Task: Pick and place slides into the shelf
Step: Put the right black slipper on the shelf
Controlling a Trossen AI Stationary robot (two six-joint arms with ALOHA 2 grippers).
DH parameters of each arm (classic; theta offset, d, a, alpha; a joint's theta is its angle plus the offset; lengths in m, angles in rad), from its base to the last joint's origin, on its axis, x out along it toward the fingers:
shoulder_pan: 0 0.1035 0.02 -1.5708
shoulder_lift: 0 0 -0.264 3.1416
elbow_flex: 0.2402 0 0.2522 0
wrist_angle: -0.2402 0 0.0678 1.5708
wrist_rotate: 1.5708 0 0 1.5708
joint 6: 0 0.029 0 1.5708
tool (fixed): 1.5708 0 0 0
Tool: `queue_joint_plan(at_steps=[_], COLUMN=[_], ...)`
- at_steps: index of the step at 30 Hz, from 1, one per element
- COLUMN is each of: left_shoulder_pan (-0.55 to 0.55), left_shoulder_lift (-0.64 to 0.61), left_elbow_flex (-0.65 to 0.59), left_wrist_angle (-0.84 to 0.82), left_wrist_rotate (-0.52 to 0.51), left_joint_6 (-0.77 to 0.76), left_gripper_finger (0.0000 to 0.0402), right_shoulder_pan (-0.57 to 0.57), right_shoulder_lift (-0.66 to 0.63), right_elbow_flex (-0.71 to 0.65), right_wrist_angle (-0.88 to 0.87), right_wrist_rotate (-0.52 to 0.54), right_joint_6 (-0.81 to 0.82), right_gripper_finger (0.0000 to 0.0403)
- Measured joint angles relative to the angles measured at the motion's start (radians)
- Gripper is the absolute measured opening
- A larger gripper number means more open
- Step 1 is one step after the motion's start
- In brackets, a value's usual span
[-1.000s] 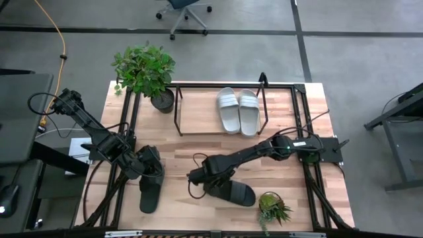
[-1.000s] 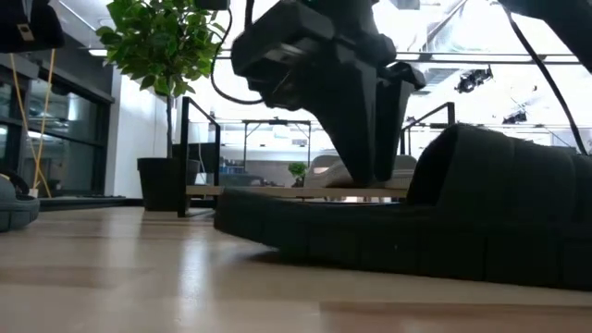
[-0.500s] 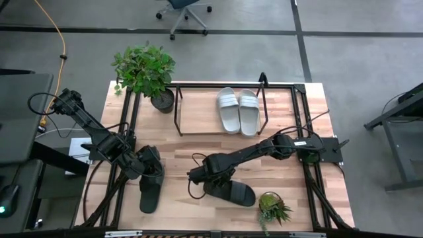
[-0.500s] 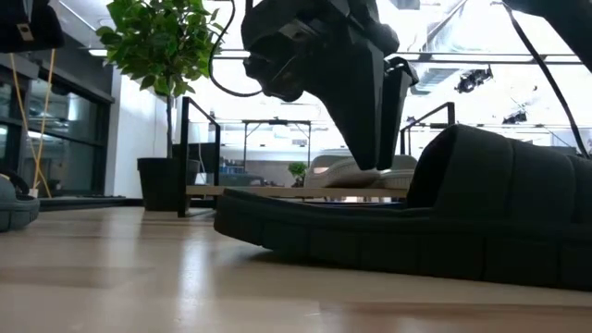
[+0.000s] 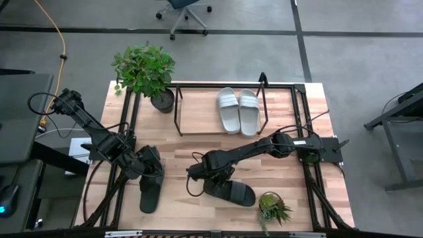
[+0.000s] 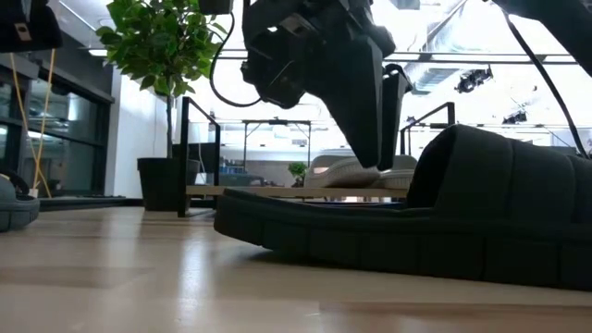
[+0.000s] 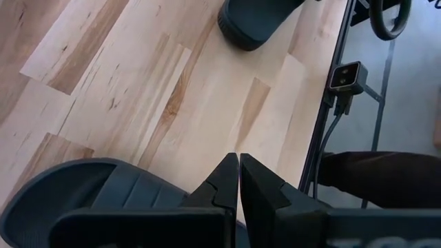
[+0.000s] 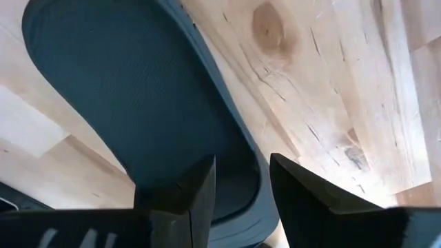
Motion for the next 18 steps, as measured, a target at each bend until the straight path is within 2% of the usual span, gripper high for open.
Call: queue_joint_plan(at_steps=[18], left_shoulder_pan=[0.000], left_shoulder_lift=[0.000], left_elbow_flex=[0.000], left_wrist_angle=[-0.001], left_wrist_rotate=[0.010], left_joint_6=[-0.001], left_gripper_finger=[0.0005], right_shoulder_pan=[0.000], right_shoulder_lift=[0.000], right_elbow_flex=[0.000], right_wrist_angle=[-0.001], right_wrist_rotate=[-0.091], right_joint_6=[0.031], right_gripper_finger=[0.0128])
